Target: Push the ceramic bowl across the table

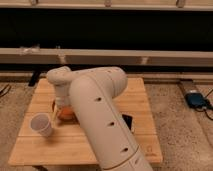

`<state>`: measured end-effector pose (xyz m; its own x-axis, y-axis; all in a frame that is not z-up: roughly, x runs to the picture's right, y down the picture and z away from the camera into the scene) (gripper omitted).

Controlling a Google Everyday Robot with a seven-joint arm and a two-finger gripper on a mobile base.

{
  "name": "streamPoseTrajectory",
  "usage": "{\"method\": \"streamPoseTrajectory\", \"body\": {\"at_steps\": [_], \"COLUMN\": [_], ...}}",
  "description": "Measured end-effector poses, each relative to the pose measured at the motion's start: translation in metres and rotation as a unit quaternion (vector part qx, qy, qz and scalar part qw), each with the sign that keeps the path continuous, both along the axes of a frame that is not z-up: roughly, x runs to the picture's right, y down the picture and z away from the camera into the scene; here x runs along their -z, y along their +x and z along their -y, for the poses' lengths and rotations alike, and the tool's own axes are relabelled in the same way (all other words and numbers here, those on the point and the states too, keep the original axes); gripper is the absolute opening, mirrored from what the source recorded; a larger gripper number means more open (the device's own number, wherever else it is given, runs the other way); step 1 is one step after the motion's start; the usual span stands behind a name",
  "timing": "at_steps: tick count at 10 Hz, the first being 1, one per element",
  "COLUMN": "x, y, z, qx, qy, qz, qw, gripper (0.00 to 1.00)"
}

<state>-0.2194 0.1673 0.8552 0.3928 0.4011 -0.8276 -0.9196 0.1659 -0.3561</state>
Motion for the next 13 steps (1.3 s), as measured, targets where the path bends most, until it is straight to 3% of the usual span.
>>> {"method": "streamPoseTrajectory", "body": {"at_steps": [4,9,13], "x": [-0.005,0.0,0.063], "y": [0.044,0.059,0.075], "z": [-0.007,-0.013,-0.038], "qx": [-0.018,-0.023,-0.02], "qy": [-0.017,-0.028,-0.057], "qz": [-0.04,-0.044,0.004], "qw": [0.9989,0.9984,0.9982], "gripper": [0.8,0.8,0.8]}}
